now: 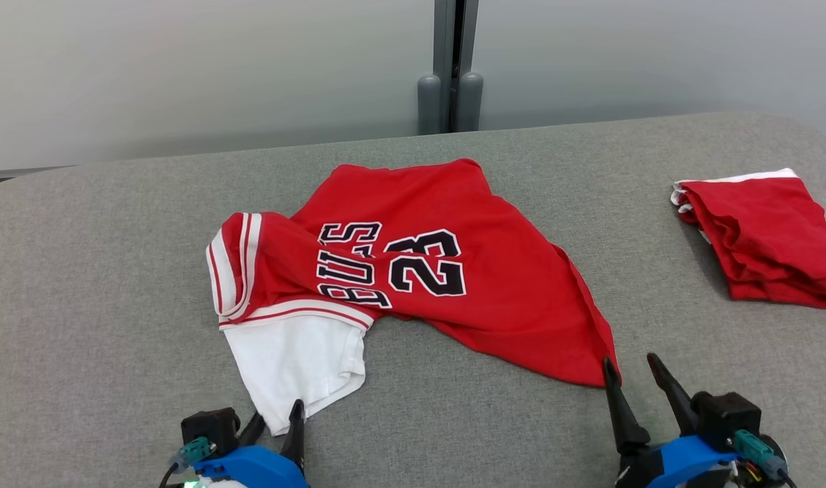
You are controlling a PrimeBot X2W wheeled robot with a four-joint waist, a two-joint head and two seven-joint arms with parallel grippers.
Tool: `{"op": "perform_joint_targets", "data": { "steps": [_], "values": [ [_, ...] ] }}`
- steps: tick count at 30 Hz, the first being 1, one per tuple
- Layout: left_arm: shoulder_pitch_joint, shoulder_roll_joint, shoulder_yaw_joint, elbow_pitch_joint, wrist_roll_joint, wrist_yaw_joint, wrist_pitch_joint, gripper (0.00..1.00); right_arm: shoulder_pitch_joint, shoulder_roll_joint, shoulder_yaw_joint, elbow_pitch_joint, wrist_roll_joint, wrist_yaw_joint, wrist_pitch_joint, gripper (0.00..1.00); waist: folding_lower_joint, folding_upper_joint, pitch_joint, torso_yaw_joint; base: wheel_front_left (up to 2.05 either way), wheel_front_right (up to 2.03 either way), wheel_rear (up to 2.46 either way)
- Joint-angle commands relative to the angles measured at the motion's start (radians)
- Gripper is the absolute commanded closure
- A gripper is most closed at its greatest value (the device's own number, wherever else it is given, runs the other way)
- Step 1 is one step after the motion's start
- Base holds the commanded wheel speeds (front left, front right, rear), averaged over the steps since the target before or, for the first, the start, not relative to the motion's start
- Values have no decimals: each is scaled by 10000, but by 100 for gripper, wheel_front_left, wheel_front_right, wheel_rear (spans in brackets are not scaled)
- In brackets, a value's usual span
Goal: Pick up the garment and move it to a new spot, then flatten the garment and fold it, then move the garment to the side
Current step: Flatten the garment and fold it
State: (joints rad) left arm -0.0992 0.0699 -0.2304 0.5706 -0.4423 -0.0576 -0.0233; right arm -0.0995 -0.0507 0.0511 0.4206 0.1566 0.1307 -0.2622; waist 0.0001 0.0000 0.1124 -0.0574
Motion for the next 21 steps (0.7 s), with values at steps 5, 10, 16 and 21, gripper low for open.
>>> {"op": "perform_joint_targets", "data": {
  "steps": [5,10,16,21],
  "values": [
    [-28,23,-118,-188,136,66,-385,100,-98,3,-392,958,66,1,151,0,-1,0,-4,157,0,0,0],
    [-106,193,53,-638,223,243,-1019,100,-433,2,-588,1649,373,1,128,0,-1,0,-46,421,0,0,0],
    [-23,308,89,-1218,294,337,-1485,100,-889,-1,-653,2563,689,1,264,0,-1,0,-57,713,0,0,0],
    [60,361,62,-1673,355,339,-1767,100,-1257,3,-334,3283,1131,1,473,55,-1,0,-42,793,0,0,0]
  ]
}}
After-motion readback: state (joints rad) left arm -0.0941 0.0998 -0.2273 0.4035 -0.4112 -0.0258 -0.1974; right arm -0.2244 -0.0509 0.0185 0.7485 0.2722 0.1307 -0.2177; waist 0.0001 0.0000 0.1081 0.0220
